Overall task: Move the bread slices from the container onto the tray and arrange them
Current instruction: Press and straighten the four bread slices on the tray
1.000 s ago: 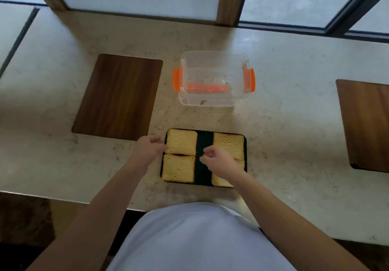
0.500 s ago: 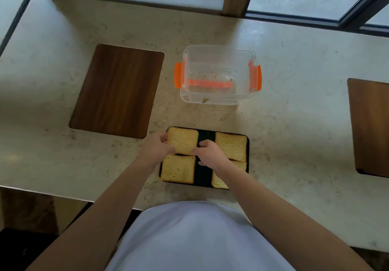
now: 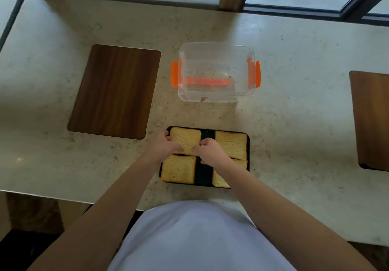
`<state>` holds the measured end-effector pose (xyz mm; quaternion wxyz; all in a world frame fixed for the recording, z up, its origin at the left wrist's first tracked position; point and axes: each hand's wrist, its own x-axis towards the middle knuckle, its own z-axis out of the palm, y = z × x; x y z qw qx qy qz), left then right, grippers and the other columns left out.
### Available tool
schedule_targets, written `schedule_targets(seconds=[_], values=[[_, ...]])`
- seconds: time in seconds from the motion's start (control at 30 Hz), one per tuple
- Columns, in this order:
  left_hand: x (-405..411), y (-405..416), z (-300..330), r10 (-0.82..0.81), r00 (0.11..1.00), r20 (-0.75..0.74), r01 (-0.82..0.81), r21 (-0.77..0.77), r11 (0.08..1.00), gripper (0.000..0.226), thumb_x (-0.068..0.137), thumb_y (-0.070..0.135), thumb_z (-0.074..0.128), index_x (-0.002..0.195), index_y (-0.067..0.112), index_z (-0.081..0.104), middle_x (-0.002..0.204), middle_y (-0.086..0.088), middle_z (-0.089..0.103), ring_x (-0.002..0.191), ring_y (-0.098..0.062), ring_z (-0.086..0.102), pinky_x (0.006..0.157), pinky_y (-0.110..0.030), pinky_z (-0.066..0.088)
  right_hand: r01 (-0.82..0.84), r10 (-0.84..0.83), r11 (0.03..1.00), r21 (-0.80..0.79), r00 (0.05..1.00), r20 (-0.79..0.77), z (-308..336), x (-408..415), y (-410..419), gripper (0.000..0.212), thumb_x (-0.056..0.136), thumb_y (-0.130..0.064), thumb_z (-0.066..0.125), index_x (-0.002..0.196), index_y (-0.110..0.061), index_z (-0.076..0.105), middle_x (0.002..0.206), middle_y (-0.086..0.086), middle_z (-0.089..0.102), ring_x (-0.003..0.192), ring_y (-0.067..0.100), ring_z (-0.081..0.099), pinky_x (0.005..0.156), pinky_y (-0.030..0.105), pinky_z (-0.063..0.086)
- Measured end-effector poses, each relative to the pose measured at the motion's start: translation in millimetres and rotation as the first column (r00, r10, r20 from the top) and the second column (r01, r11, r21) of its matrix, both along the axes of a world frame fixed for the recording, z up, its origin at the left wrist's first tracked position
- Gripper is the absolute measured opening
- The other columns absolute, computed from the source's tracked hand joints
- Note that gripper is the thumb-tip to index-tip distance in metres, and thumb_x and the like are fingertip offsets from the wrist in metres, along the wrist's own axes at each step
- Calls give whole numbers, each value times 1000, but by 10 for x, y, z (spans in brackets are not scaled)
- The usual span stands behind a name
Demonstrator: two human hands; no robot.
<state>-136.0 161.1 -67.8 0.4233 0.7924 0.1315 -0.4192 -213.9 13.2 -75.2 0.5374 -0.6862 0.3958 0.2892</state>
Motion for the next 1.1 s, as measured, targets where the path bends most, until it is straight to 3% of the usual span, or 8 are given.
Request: schedule_targets(seconds=[0.13, 0.23, 0.37, 0.47, 0.6, 0.8, 0.97, 1.1], values=[[-23, -74, 3, 4, 1000, -3, -4, -2, 1000, 96, 72, 8, 83, 151, 7, 29, 146, -13, 46, 127, -27, 49, 96, -38, 41, -14, 15, 1000, -26, 1000, 10, 49, -4, -65, 26, 84, -22, 56, 97, 0, 63, 75, 13, 43, 74, 36, 50, 77, 46, 56], [-34, -87, -4, 6, 1000, -14, -6, -8, 1000, 93, 74, 10, 82, 151, 8, 29, 147, -13, 45, 127, -28, 48, 93, -37, 39, -30, 30, 999, -36, 999, 14, 49, 5, -102, 58, 86, -25, 56, 131, 10, 47, 87, 11, 53, 84, 36, 59, 95, 63, 49], [-42, -88, -23, 13, 1000, -10, -13, -15, 1000, 86, 78, 17, 78, 150, 12, 31, 147, -10, 45, 126, -24, 47, 90, -35, 37, -34, 34, 998, -54, 999, 14, 96, 2, -94, 59, 86, -27, 56, 132, 11, 48, 122, 30, 62, 111, 45, 60, 95, 61, 50], [-58, -46, -21, 1, 999, 50, -2, 15, 1000, 73, 86, 27, 69, 149, 13, 34, 148, -7, 46, 128, -22, 46, 92, -33, 37, -96, 97, 992, -86, 995, 10, 151, 2, -109, 29, 87, -28, 55, 98, -2, 60, 82, 23, 58, 71, 31, 61, 66, 37, 52], [-117, 96, 63, 27, 992, 121, -30, 29, 999, 65, 89, 30, 62, 148, 13, 39, 145, -6, 50, 122, -18, 49, 95, -35, 39, -135, 141, 983, -125, 989, 40, 203, -73, -145, 60, 93, -30, 54, 147, -7, 41, 93, -5, 60, 76, 3, 56, 69, 27, 52], [-400, 339, 147, -29, 987, 157, 24, 32, 999, 53, 92, 26, 56, 143, 15, 44, 142, -5, 51, 113, -12, 46, 92, -34, 34, -108, 109, 993, -42, 994, 25, 251, -372, -84, 62, 93, -38, 58, 148, -13, 41, 104, -6, 63, 100, 18, 65, 93, 44, 56], [-597, 428, 104, -37, 997, 68, 35, 40, 999, 58, 94, 29, 54, 148, 15, 38, 146, -3, 48, 124, -18, 47, 99, -37, 39, -103, 103, 994, 39, 995, -7, 200, -478, 25, 56, 94, -34, 57, 144, -8, 47, 109, 6, 66, 100, 20, 65, 86, 35, 59], [-675, 426, 71, -19, 998, 66, 17, 38, 999, 52, 93, 28, 54, 143, 17, 45, 116, 7, 56, 90, 0, 51, 81, -29, 39, -69, 70, 997, 27, 997, -16, 182, -495, 141, 52, 93, -32, 58, 127, 7, 54, 130, 28, 57, 111, 35, 61, 76, 30, 59]])
